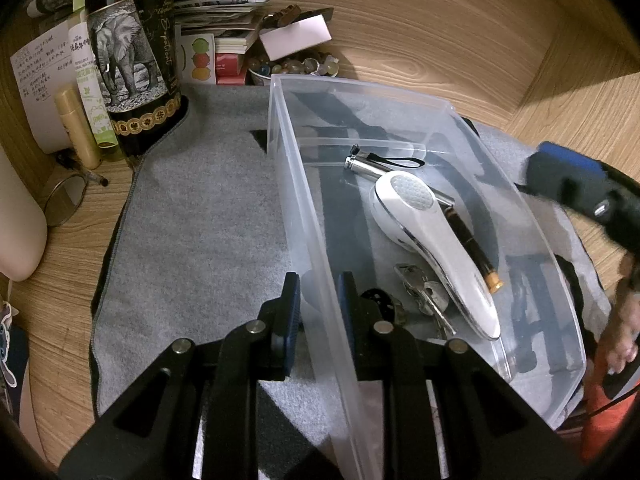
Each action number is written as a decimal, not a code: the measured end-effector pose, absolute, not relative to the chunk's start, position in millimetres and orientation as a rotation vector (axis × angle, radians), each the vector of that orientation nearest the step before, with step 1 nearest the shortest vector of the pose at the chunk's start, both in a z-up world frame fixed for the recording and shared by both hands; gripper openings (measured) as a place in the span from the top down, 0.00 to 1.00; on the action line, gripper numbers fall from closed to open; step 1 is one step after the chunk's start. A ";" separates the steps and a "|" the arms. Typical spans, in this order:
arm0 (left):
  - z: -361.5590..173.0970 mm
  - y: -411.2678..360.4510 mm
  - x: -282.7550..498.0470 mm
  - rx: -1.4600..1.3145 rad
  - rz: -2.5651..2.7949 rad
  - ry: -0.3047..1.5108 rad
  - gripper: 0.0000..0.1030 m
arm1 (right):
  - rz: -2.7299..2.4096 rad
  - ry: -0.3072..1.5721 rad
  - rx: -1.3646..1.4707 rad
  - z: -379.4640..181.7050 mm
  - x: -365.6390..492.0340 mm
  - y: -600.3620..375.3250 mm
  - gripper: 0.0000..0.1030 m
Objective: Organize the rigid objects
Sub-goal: 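Carry the black-and-gold tube into the box and open the right tool, then grasp the small black USB stick with the right tool, then carry the black USB stick into the box and open the right tool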
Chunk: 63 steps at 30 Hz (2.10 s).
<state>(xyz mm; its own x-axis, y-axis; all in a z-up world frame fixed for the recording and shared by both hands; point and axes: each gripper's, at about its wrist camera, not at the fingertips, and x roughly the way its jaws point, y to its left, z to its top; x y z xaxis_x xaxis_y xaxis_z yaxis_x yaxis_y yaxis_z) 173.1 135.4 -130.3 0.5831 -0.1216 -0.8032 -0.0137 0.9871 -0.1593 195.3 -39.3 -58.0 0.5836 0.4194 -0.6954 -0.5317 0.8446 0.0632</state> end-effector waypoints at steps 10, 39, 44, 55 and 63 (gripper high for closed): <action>-130.3 133.6 173.9 -0.146 -0.067 0.948 0.81 | 0.369 0.822 -0.121 -78.3 191.3 -107.5 0.22; -131.3 136.3 171.6 -0.157 -0.067 0.947 0.81 | 0.342 0.948 -0.233 -150.0 175.8 -114.3 0.77; -131.5 136.3 170.9 -0.158 -0.068 0.946 0.81 | 0.326 0.941 -0.207 -144.8 178.7 -119.6 0.77; -130.9 135.6 171.0 -0.162 -0.070 0.948 0.81 | 0.343 0.825 -0.175 -103.3 180.2 -111.0 0.77; -130.9 134.8 171.4 -0.162 -0.073 0.947 0.81 | 0.389 0.721 -0.164 -65.3 181.0 -92.5 0.77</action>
<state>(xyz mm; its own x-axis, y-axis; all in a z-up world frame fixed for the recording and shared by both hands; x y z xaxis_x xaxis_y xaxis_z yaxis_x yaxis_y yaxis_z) 171.4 134.8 -130.9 0.5829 -0.1334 -0.8015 -0.0088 0.9853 -0.1704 181.0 -92.5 -65.3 0.6839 0.2892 -0.6698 -0.4009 0.9160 -0.0139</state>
